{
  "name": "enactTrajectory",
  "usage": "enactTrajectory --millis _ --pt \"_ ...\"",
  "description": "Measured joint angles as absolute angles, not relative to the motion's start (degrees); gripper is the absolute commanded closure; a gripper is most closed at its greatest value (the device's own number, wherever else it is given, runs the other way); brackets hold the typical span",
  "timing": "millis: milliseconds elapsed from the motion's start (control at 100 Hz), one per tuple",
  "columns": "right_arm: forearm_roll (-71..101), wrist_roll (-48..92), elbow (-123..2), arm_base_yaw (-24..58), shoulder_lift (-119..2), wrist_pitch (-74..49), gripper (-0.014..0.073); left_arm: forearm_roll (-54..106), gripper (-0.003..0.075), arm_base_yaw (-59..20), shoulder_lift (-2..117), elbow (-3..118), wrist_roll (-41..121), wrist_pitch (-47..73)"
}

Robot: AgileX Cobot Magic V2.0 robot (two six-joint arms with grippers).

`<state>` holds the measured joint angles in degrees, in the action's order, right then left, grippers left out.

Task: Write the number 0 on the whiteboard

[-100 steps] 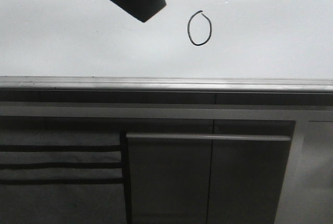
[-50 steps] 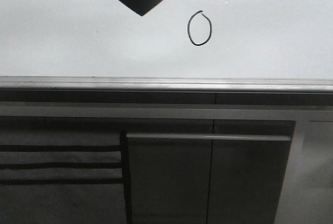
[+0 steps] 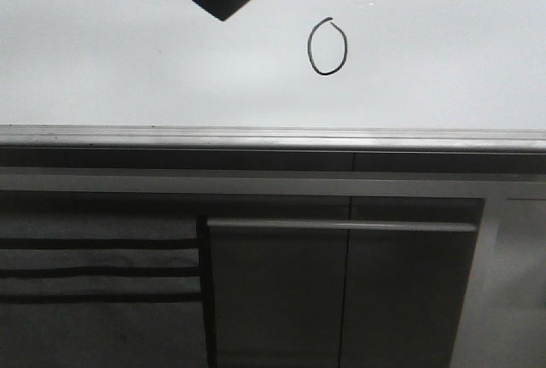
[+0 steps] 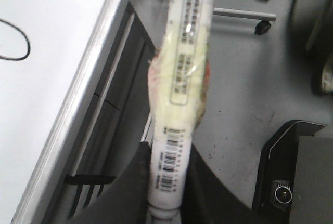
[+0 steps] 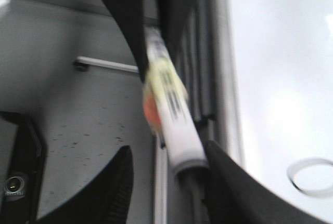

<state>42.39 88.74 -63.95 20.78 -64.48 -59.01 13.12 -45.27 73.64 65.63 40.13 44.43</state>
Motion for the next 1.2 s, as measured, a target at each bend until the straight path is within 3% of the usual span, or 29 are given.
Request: enactTrajectory --millis 180,350,560,880,1200 --pt "38.5 78.4 -63.9 11.8 -58.9 -59.6 0.0319 12.9 0.0740 -37.8 73.6 63.9 33.0 37.2" --pt "37.3 68.3 -62.0 4.7 -55.3 -60.6 0.0319 13.8 0.0740 -30.9 73.8 55.7 25.0 17.3" --pt "37.3 65.9 -57.6 3.9 -54.3 -61.5 0.0319 22.3 0.0740 -26.9 78.3 47.6 22.6 -4.9" --pt "37.3 65.6 -56.0 3.9 -54.3 -61.5 0.0319 24.8 0.0735 -24.2 86.4 48.8 22.2 -9.2" --pt "37.3 65.5 -56.0 3.9 -54.3 -61.5 0.0319 24.9 0.0493 -22.0 88.6 52.8 22.2 -4.8"
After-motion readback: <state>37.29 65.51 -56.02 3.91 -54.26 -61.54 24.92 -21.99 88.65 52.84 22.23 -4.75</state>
